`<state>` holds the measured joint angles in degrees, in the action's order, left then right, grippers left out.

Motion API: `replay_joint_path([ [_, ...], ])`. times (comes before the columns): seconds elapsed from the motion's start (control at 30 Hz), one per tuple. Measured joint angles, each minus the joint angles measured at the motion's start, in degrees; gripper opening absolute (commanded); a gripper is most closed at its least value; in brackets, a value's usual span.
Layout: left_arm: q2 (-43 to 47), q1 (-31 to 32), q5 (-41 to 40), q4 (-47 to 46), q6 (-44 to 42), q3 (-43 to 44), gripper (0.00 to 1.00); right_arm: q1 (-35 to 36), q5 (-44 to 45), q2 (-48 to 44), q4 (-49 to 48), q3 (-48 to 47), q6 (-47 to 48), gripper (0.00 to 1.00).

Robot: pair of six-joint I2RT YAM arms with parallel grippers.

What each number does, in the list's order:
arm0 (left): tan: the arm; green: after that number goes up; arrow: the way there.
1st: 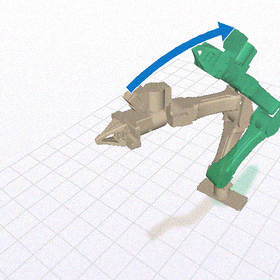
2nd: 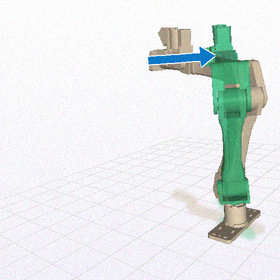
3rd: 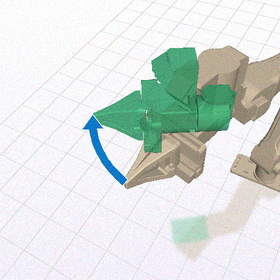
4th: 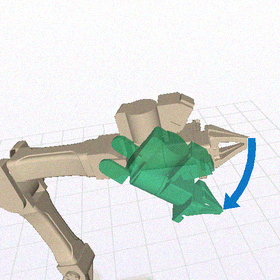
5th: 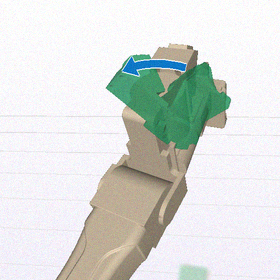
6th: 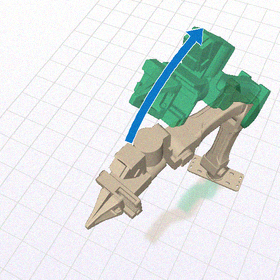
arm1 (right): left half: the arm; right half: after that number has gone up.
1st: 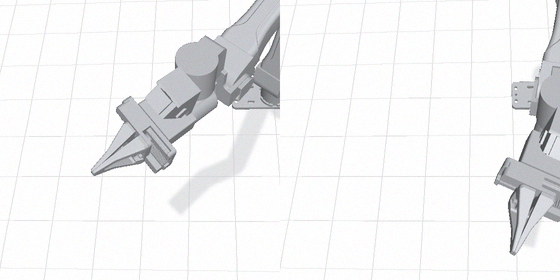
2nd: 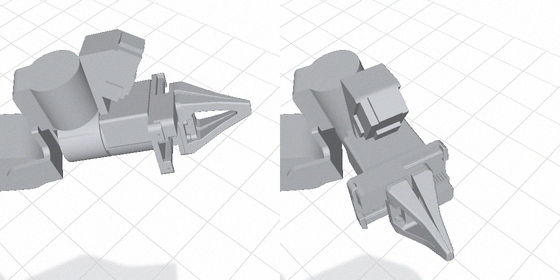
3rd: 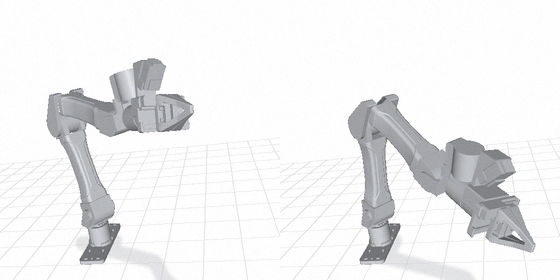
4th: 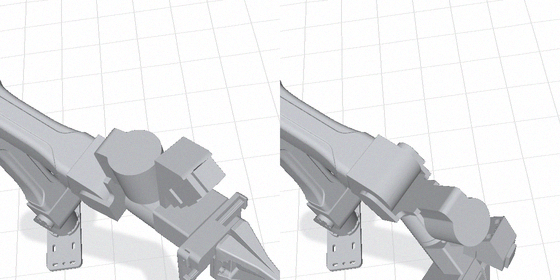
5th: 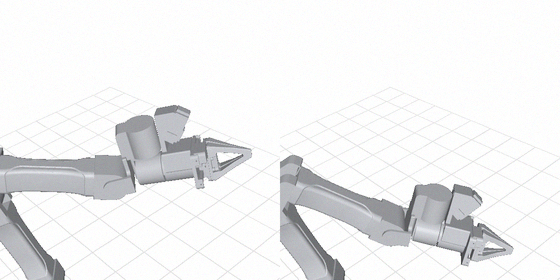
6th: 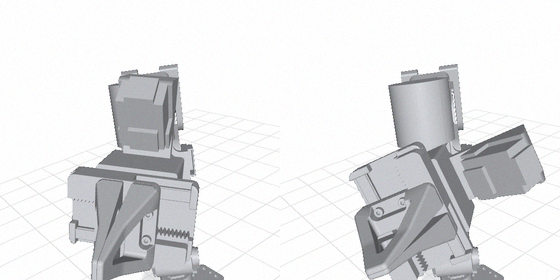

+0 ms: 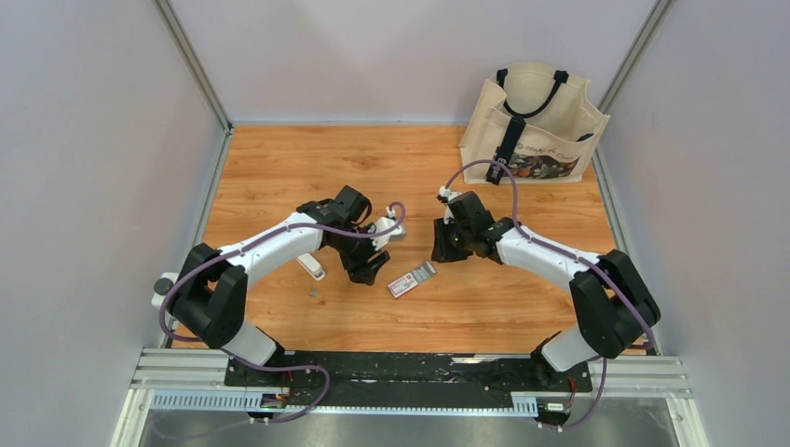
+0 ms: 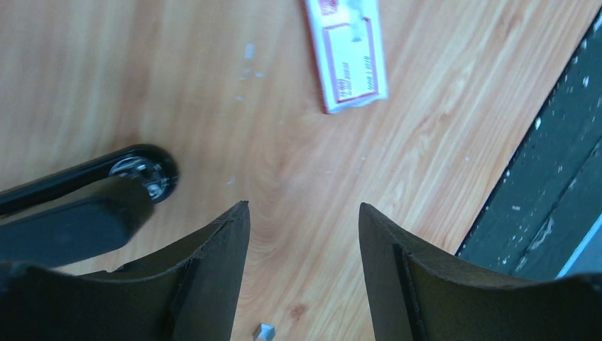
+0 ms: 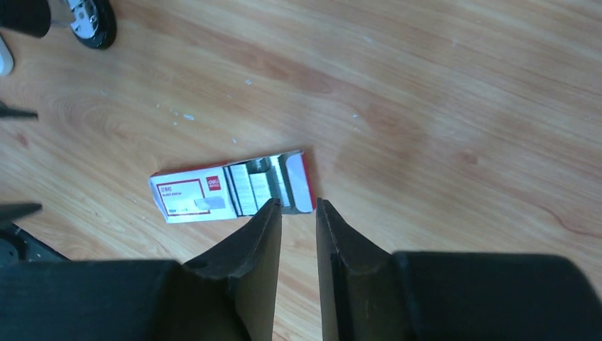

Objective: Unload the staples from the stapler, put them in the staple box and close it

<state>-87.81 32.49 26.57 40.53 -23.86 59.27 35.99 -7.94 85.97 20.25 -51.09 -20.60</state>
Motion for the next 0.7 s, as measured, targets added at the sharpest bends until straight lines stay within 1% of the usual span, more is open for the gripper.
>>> replay_joint_path([
  [0.03, 0.2, 1.5, -0.8, 0.3, -1.0, -0.5, 0.66, -1.0, -0.7, 0.2, -0.5, 0.3, -0.6, 0.24],
  [0.13, 0.2, 5.6, -3.4, 0.7, -3.5, -1.2, 0.65, -3.2, -2.8, 1.8, -1.5, 0.6, -2.1, 0.2],
  [0.23, -1.0, 8.4, -5.7, 0.5, -5.6, -1.2, 0.65, -4.2, -5.0, 4.2, -2.4, 0.6, -3.3, 0.18],
  [0.5, -6.9, 9.7, -10.2, 0.4, -7.5, 0.1, 0.64, -5.1, -8.7, 7.1, -3.4, 0.6, -4.7, 0.14],
  [0.7, -9.4, 11.8, -11.0, 0.1, -7.6, 3.1, 0.63, -5.4, -9.9, 9.4, -3.3, 0.5, -5.0, 0.12],
])
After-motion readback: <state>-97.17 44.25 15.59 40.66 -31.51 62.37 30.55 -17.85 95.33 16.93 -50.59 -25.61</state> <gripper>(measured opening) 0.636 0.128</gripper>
